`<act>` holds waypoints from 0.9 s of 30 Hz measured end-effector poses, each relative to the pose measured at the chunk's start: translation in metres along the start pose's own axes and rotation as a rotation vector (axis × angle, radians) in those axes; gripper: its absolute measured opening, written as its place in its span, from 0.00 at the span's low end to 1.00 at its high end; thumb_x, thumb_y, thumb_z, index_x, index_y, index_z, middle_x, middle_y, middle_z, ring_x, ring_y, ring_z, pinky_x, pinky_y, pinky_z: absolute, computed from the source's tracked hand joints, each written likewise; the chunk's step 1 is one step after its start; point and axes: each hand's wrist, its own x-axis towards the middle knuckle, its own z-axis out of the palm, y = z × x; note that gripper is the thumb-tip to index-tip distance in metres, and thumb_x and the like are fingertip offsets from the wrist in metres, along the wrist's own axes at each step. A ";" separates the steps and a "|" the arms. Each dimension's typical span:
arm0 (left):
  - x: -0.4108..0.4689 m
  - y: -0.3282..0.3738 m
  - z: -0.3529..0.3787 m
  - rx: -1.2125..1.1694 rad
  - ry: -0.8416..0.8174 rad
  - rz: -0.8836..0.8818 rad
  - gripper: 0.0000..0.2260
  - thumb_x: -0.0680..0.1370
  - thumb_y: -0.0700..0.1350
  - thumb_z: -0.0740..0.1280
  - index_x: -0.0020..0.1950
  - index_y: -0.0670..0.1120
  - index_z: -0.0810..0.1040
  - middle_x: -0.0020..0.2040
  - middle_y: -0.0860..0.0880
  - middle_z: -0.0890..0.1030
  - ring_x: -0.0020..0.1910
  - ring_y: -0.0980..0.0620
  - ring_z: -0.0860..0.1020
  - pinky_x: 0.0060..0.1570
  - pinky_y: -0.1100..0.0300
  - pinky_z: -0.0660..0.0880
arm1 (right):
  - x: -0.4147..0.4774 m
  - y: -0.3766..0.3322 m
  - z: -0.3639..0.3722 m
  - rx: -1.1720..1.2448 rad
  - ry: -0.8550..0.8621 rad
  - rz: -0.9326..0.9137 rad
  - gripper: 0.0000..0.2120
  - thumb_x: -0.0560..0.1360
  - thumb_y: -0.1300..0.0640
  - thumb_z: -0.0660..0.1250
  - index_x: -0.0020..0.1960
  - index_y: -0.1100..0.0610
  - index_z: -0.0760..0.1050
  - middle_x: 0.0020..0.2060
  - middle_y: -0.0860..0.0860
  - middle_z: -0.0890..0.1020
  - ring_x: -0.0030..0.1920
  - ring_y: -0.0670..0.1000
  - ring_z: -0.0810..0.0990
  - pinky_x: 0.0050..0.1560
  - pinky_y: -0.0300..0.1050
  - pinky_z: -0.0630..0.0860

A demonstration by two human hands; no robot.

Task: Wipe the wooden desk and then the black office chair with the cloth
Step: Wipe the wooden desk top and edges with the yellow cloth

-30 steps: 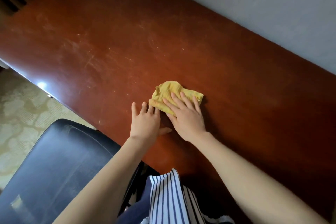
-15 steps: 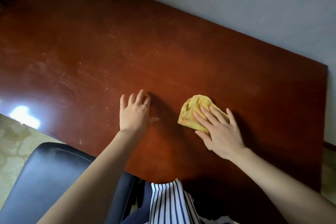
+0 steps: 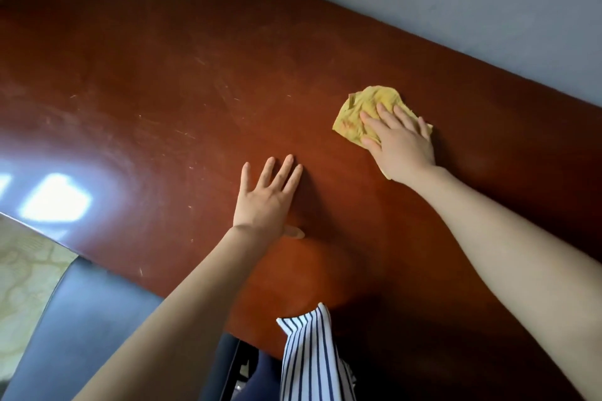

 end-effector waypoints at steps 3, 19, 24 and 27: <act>0.001 0.000 0.000 -0.028 -0.016 -0.006 0.52 0.69 0.67 0.66 0.76 0.50 0.34 0.77 0.51 0.36 0.76 0.46 0.39 0.70 0.38 0.39 | 0.033 -0.008 -0.011 0.029 -0.005 -0.016 0.23 0.81 0.44 0.51 0.75 0.41 0.53 0.77 0.46 0.53 0.76 0.53 0.48 0.73 0.60 0.49; 0.007 -0.001 -0.011 -0.231 -0.072 -0.028 0.43 0.72 0.65 0.65 0.78 0.52 0.45 0.78 0.53 0.42 0.77 0.47 0.43 0.71 0.38 0.44 | -0.039 -0.039 0.022 0.171 0.203 -0.349 0.18 0.78 0.52 0.63 0.67 0.48 0.72 0.66 0.49 0.74 0.71 0.54 0.66 0.73 0.56 0.51; 0.008 0.000 -0.018 -0.244 -0.104 -0.044 0.41 0.74 0.63 0.64 0.78 0.52 0.46 0.78 0.53 0.43 0.77 0.47 0.44 0.70 0.37 0.45 | -0.105 -0.035 0.036 0.257 0.206 -0.426 0.16 0.72 0.56 0.70 0.59 0.52 0.80 0.59 0.51 0.80 0.64 0.56 0.74 0.71 0.60 0.60; 0.007 0.001 -0.022 -0.199 -0.119 -0.042 0.39 0.75 0.63 0.62 0.78 0.51 0.46 0.78 0.52 0.43 0.77 0.46 0.45 0.70 0.37 0.43 | -0.143 -0.023 0.043 0.267 0.147 -0.485 0.16 0.71 0.52 0.70 0.59 0.51 0.80 0.59 0.49 0.80 0.65 0.53 0.73 0.71 0.58 0.60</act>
